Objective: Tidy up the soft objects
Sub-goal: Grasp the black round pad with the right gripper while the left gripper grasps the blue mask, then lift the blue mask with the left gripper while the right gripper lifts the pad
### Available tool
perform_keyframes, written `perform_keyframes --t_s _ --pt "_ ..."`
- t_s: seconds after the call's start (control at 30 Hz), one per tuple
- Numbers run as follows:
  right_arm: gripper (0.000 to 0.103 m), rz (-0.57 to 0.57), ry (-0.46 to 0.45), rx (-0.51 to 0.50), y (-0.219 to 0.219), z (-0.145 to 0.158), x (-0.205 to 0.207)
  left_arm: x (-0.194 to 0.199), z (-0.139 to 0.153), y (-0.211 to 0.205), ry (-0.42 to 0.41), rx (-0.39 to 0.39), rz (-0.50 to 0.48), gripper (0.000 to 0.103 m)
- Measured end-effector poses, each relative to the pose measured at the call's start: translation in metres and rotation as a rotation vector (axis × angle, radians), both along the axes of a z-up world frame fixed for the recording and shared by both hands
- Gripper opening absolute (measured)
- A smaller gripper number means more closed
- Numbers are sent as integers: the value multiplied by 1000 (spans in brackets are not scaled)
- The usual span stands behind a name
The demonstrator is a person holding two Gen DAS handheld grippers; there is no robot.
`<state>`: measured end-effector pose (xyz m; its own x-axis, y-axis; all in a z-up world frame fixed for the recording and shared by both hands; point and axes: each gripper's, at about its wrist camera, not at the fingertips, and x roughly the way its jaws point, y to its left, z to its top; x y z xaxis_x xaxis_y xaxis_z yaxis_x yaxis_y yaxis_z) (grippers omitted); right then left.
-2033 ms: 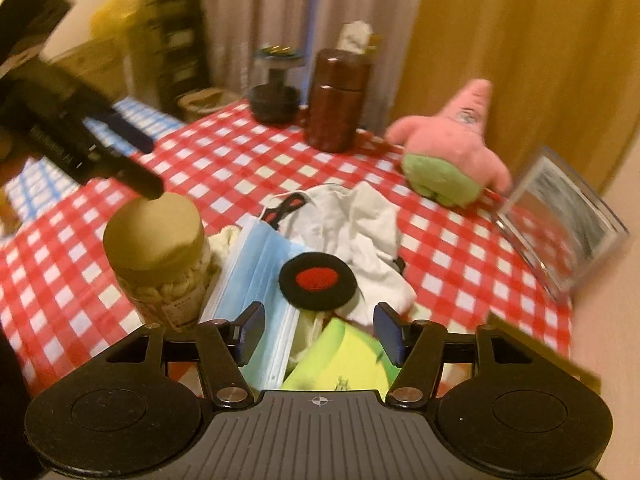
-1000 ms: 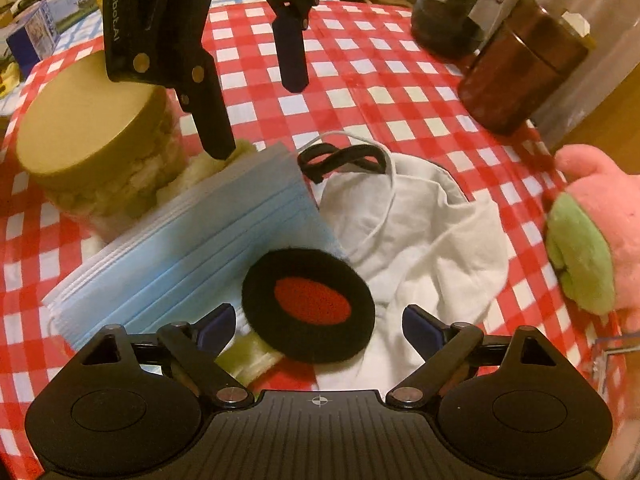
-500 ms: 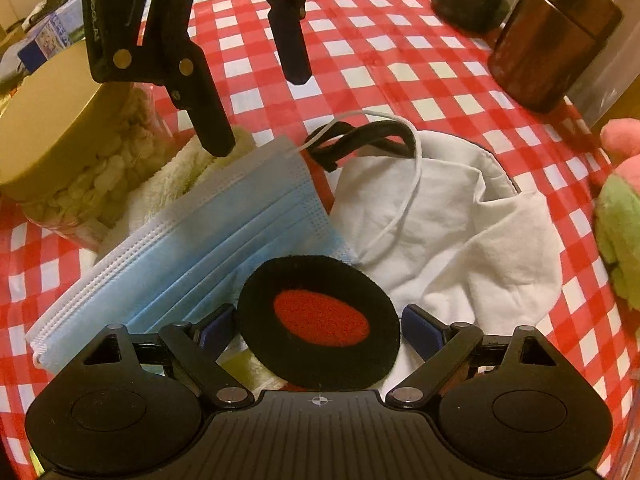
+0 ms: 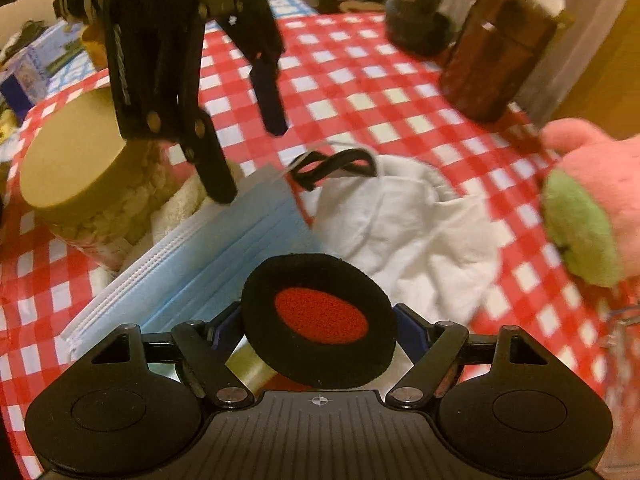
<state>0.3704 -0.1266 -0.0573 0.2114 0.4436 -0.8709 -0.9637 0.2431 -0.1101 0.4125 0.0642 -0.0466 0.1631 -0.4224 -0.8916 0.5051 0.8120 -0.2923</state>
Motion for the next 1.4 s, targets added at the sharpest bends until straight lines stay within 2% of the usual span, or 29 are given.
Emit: perform_keyframes --t_s 0.07,0.2,0.3,0.43,0.47,0.67,0.9,1.0,1.17,1.4 --pt "78 -38 -17 21 -9 9 -6 1 -1 -6 9 -3 4 70" --pt "78 -146 -36 59 -30 23 -16 5 -8 -16 42 -6 18 58" --pt "78 -228 -50 80 -44 29 -24 9 -15 -20 73 -18 45 43" --pt "78 -327 -63 130 -64 37 -35 10 -20 -21 111 -37 88 9" --pt "78 -353 -64 144 -69 39 -38 9 -19 -20 109 -36 99 6" --pt "78 -501 -74 243 -93 58 -60 -2 8 -12 47 -102 165 1" --pt "78 -668 -130 351 -114 87 -109 -35 68 -14 -94 -147 238 0" --pt "78 -742 -116 399 -125 98 -128 -56 95 -22 -159 -154 262 0" --pt "78 -784 -153 419 -133 116 -167 -97 136 -46 -261 -137 251 0" --pt "78 -829 -175 461 -146 135 -212 -145 182 -71 -325 -150 207 0"
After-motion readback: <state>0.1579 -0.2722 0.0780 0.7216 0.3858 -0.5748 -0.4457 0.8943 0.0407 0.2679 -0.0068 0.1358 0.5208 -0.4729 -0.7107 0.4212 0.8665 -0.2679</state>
